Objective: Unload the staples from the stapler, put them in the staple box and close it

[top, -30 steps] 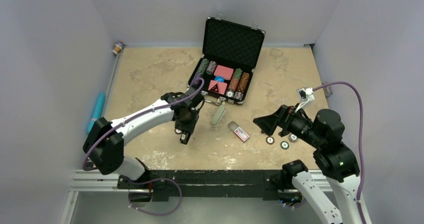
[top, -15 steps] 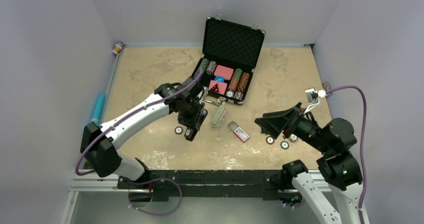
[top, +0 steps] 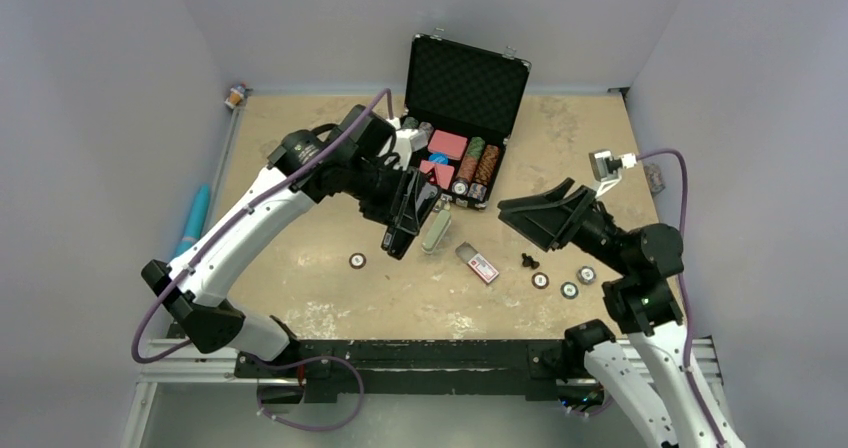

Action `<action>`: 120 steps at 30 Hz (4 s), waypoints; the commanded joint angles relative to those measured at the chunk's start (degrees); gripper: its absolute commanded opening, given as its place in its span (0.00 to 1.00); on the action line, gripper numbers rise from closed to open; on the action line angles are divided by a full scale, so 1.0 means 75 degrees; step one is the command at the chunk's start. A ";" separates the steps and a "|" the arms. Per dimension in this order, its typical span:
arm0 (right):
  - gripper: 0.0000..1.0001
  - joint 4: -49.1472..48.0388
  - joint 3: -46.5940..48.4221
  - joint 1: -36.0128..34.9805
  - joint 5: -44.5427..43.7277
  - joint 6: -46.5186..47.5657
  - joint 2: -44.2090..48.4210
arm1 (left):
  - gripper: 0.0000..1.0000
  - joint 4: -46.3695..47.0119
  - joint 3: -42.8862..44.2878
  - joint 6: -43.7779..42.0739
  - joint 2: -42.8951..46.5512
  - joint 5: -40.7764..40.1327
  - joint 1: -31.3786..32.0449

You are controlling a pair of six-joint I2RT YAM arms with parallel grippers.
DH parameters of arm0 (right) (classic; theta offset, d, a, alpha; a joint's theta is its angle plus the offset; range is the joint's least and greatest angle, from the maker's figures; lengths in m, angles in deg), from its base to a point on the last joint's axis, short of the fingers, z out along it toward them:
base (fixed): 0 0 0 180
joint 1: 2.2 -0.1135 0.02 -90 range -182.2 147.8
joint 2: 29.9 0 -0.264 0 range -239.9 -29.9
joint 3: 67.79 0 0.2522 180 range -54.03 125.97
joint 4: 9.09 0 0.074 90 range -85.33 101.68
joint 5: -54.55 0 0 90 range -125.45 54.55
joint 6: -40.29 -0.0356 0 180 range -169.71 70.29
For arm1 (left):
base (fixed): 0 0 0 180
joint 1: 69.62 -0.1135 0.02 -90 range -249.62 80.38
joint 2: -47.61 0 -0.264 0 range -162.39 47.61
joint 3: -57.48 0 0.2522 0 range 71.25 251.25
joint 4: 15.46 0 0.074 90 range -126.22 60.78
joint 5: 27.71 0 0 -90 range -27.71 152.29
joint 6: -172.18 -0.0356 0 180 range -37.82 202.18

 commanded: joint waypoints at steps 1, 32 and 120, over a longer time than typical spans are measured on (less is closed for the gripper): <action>0.99 -0.1983 0.0112 0.0015 0.0237 -0.0434 -0.0503 | 0.00 -0.0151 0.1158 0.0043 0.0062 0.1066 -0.0018; 0.98 -0.4178 0.1613 -0.0644 0.0257 -0.1720 -0.3077 | 0.00 0.2089 0.2523 0.2133 0.0920 0.3768 -0.0673; 0.00 0.0350 0.4536 -0.2247 -0.1840 -0.0466 -0.4690 | 0.69 0.8193 -0.2309 0.4242 0.2321 0.2863 -0.0538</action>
